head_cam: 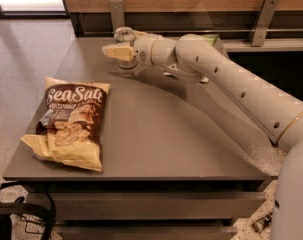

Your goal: Pick 7up can

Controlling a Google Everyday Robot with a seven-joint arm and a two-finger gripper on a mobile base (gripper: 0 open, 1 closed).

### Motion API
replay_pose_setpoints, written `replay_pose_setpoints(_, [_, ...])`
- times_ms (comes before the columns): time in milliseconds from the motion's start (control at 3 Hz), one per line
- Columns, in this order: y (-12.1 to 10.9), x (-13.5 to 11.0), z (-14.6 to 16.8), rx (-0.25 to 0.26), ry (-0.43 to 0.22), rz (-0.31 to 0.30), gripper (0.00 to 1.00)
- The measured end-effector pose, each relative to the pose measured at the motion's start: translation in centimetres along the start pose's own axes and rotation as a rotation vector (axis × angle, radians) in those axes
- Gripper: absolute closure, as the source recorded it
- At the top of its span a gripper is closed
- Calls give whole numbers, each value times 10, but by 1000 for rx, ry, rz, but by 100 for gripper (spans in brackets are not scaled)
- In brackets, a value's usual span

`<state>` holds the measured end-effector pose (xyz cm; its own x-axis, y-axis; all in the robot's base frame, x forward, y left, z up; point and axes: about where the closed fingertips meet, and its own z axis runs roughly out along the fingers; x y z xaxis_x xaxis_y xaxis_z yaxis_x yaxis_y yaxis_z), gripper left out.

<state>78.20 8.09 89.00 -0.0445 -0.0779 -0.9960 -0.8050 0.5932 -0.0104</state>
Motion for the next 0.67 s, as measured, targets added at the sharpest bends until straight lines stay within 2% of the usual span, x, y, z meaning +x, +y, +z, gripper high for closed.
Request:
replay_pose_setpoints(333, [3,1,2,-9,4,1,58])
replay_pose_setpoints(667, [4,1,3,-12,4,1,80])
